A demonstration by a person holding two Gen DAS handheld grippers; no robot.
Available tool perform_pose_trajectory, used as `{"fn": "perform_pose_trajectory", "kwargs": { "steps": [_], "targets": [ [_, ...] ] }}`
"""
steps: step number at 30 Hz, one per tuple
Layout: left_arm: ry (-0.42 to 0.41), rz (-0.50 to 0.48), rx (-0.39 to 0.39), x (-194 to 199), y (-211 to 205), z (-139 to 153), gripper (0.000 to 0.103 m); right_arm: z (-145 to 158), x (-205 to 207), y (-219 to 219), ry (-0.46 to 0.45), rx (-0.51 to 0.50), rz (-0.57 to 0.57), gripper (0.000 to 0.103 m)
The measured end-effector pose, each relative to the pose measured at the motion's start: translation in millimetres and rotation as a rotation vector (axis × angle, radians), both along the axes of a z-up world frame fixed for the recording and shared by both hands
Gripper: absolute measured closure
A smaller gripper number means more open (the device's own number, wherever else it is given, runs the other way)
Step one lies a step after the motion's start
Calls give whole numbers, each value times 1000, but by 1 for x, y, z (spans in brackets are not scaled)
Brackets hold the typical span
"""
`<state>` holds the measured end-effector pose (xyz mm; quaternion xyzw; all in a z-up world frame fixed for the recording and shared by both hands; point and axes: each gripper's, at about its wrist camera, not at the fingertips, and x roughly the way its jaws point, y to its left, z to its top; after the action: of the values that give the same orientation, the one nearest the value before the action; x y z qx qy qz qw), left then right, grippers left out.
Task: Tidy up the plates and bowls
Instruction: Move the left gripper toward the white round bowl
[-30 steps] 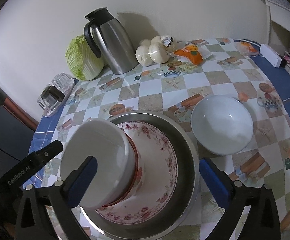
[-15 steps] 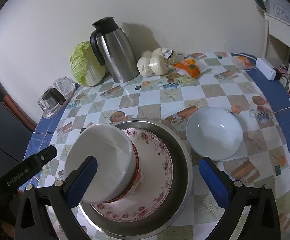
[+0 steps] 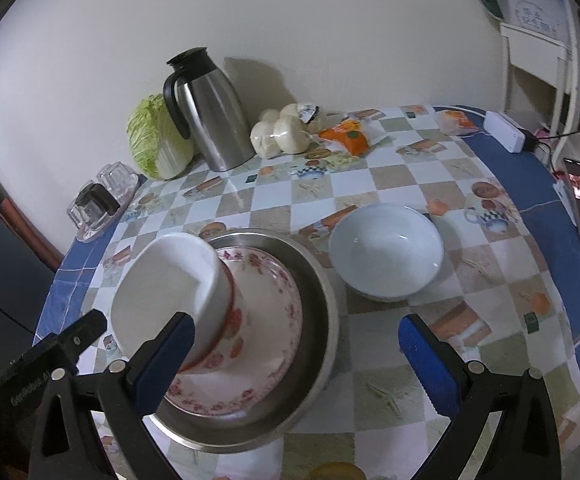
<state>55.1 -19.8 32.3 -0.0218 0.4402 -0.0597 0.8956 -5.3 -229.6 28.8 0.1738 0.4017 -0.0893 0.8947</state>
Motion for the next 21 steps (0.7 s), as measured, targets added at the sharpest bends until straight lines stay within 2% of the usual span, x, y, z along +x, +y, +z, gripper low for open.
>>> {"fn": "perform_pose_trajectory", "kwargs": {
  "steps": [4,11,21],
  "targets": [
    [7,-33,11,-11,-11,1,0,2,-8,-6,-3,3,-15,0],
    [8,-21,-48,-29,-18,4,0,6,-22,-16,-18,1,-31,0],
    [-7,-79,-10,-43,-52,6,0,3,-33,-41,-27,32,-59,0]
  ]
}}
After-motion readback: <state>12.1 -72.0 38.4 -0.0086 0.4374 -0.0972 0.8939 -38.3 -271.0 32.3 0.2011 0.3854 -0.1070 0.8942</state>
